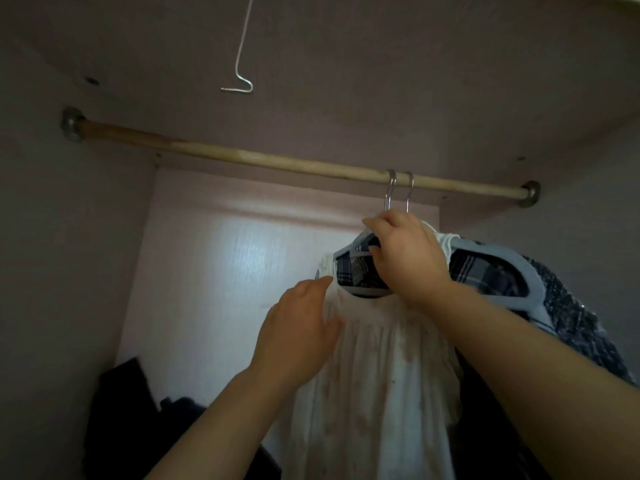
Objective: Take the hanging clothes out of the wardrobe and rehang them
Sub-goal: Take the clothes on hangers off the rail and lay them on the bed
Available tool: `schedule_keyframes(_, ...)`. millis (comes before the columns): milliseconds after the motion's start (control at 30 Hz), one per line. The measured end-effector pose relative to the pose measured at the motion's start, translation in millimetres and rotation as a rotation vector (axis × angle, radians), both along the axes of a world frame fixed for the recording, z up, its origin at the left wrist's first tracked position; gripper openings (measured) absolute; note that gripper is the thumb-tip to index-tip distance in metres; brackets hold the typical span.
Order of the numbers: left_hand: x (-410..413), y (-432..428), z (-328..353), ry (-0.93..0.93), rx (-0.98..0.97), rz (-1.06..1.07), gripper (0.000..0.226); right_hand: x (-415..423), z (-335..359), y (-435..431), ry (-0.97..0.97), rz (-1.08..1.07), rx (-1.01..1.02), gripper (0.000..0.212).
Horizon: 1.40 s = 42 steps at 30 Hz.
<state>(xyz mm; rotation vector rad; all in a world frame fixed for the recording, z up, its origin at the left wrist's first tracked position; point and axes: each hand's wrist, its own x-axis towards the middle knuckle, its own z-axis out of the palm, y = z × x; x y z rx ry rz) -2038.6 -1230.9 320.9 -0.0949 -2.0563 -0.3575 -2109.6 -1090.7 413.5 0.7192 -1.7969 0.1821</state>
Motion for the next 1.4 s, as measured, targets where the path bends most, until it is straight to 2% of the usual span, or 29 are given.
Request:
schedule_keyframes(233,-45,-41,-12,-0.113,0.129,-0.159,0.05,-52,27,5,0.02,-0.28,-0.073,0.03)
schedule_keyframes(267,-48,-45,-14,-0.142,0.158,-0.184,0.056,-57,27,8,0.02,-0.29,-0.086,0.028)
schedule_keyframes(367,-56,-56,-20,-0.16,0.271,-0.247,0.093,-68,28,14,0.028,-0.248,-0.125,0.029)
schedule_keyframes(400,-57,-59,-21,-0.138,0.241,-0.233,0.091,-69,28,15,0.036,-0.231,-0.132,0.03)
schedule_keyframes(500,-56,-69,-15,0.025,0.117,-0.177,0.057,-64,36,12,0.096,-0.17,-0.171,0.032)
schedule_keyframes(667,-48,-78,1,0.325,0.067,-0.106,0.043,-42,37,3,0.263,-0.054,-0.215,0.029)
schedule_keyframes(733,-42,-81,6,0.472,0.055,-0.052,0.046,-37,24,2,0.304,0.015,-0.226,0.032)
schedule_keyframes(800,-35,-80,8,0.507,0.041,-0.032,0.05,-33,4,1,0.335,0.063,-0.226,0.031)
schedule_keyframes(933,-28,-65,-7,0.461,-0.004,-0.058,0.05,-19,-48,5,0.286,0.141,-0.205,0.037)
schedule_keyframes(1100,-11,-29,-63,0.362,-0.074,-0.116,0.048,16,-127,19,0.16,0.204,-0.186,0.04)
schedule_keyframes(1233,20,5,-114,0.243,-0.061,-0.193,0.047,59,-185,41,0.068,0.216,-0.204,0.037)
schedule_keyframes(1400,76,54,-163,0.187,-0.019,-0.27,0.041,127,-237,92,0.016,0.147,-0.232,0.035)
